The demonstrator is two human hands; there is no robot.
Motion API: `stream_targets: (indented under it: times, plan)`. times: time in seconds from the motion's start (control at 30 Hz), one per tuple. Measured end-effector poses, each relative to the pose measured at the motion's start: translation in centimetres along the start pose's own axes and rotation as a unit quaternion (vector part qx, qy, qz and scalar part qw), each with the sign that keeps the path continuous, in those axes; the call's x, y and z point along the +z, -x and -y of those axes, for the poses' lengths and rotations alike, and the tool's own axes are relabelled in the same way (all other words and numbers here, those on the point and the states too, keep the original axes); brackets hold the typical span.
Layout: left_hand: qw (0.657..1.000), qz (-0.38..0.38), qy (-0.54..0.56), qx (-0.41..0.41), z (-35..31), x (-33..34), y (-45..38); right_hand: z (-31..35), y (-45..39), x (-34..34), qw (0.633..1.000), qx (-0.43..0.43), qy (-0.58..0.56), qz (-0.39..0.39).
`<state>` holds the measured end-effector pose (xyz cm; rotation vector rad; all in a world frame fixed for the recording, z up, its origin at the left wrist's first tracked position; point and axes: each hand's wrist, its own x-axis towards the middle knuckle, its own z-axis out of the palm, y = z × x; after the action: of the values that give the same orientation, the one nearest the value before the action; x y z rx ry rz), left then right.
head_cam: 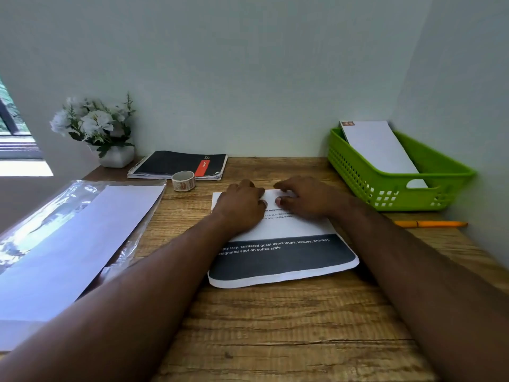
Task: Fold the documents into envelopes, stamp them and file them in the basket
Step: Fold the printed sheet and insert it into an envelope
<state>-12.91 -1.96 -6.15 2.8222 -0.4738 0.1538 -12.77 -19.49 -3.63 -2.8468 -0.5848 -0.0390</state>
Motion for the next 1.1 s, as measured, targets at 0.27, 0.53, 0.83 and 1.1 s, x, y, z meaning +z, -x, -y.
stream_targets:
  times: [0.27,0.53,0.83,1.1]
  plan:
    - [0.998,0.018,-0.051,-0.009,-0.6,0.4,-0.1,1.8,-0.4,1.9,0.989,0.047,0.137,-0.017]
    - [0.995,0.051,-0.080,-0.012,-0.8,0.1,-0.7,2.9,-0.3,1.8,0.986,0.057,0.152,-0.042]
    - [0.991,0.076,-0.095,-0.046,-1.5,-0.4,-0.8,0.7,1.0,0.3,0.971,0.115,0.200,-0.056]
    - [0.989,0.061,-0.130,-0.032,-1.4,-0.5,-0.4,0.0,0.7,1.0,0.972,0.105,0.189,-0.092]
